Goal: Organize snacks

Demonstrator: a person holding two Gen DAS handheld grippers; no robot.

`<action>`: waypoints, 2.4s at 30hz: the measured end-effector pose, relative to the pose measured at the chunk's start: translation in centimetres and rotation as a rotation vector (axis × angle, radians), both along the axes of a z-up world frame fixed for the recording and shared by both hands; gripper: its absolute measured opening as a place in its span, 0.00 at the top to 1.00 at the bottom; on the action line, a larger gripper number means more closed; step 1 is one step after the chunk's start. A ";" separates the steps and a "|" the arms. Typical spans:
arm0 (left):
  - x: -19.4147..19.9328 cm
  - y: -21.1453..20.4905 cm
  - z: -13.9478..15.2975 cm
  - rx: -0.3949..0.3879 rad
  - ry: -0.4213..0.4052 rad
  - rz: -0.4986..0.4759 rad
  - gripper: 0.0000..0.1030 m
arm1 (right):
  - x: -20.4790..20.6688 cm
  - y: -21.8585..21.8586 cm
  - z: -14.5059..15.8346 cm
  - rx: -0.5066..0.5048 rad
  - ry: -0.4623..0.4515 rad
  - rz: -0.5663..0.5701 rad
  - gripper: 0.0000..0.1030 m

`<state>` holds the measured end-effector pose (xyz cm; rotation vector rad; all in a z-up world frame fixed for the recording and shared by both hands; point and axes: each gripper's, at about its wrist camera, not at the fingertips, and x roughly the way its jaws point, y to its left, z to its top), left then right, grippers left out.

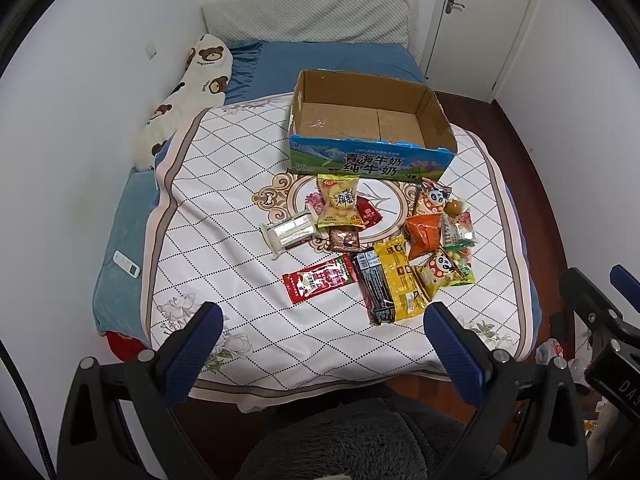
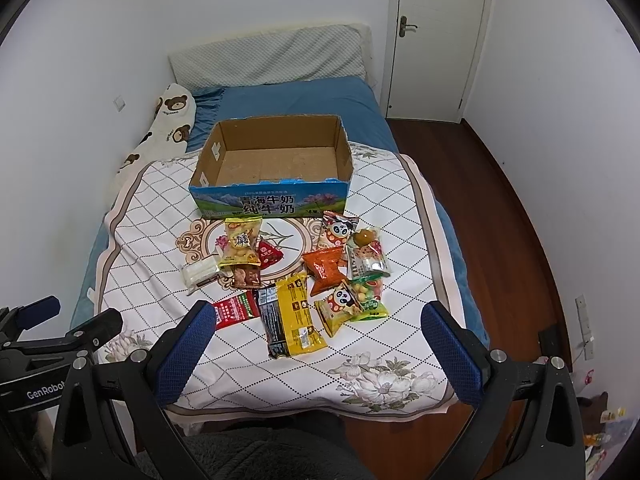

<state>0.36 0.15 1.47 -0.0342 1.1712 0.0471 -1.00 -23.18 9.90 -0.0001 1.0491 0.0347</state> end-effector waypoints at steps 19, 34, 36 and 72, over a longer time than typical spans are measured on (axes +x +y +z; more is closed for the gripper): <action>0.2 -0.1 -0.3 0.006 -0.001 -0.004 0.00 | 0.3 0.2 -0.1 0.001 0.001 -0.001 0.00; 0.7 -0.5 -0.7 0.008 0.006 -0.005 0.00 | 1.0 0.1 -0.7 0.002 0.006 0.003 0.00; 0.7 -0.5 -0.7 0.008 0.006 -0.007 0.00 | 1.0 0.1 -0.7 0.003 0.007 0.003 0.00; 15.5 -11.3 -34.4 -0.079 0.554 -0.051 0.23 | 13.5 -13.4 -29.5 0.122 0.449 -0.246 0.14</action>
